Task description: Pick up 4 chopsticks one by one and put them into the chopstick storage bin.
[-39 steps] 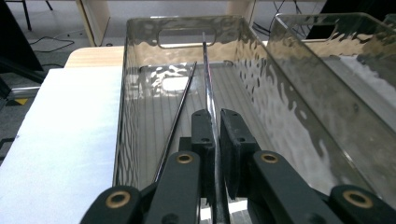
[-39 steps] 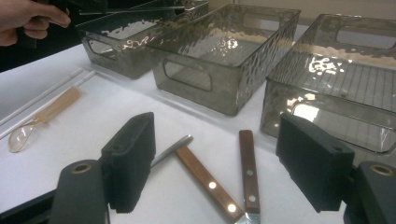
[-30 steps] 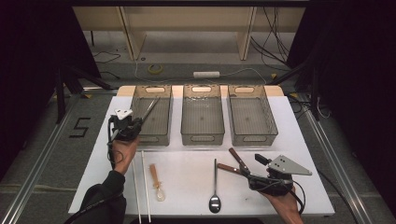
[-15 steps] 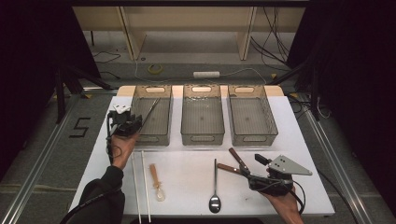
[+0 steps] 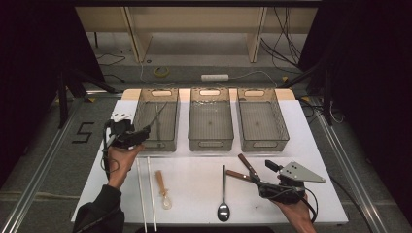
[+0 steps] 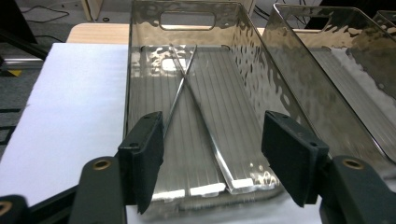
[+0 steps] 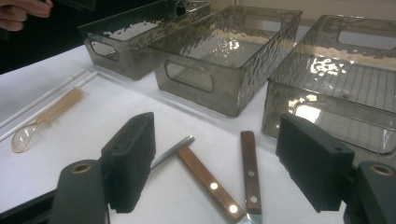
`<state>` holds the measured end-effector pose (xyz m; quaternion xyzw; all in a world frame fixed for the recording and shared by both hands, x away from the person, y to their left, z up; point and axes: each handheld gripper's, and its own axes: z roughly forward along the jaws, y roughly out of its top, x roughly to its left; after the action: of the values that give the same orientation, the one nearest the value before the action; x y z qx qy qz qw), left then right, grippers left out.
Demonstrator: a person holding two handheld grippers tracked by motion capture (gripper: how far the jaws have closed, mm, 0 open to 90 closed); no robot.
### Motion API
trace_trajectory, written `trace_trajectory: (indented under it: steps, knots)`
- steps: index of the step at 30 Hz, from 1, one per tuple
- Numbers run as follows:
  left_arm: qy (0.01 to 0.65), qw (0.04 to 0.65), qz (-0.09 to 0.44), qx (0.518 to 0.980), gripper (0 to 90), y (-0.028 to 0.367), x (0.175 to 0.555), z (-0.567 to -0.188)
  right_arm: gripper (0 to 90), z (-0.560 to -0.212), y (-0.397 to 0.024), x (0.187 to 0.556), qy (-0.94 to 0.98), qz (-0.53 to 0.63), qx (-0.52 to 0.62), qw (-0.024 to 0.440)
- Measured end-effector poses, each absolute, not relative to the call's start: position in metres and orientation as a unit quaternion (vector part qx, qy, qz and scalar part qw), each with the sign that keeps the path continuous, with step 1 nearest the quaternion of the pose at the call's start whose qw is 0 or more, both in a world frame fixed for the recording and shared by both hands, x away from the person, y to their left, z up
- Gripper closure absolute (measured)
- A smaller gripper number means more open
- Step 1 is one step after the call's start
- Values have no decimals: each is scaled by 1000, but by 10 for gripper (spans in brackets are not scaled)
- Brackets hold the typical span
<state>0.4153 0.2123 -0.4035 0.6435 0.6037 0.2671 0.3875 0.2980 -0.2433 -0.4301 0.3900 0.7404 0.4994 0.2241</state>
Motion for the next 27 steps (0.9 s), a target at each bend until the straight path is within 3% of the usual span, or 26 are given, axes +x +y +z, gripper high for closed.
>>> trace_trajectory:
  steps: [6, 18, 27]
  knots:
    - [603, 382, 280, 642, 345, 211, 390, -403, 294, -429, -243, 297, 740, 501, 388, 225]
    - [621, 343, 244, 661, 322, 205, 361, -418, 294, -429, -242, 297, 741, 501, 387, 225]
    - [632, 345, 253, 646, 315, 201, 332, -426, 294, -428, -243, 296, 739, 503, 387, 226]
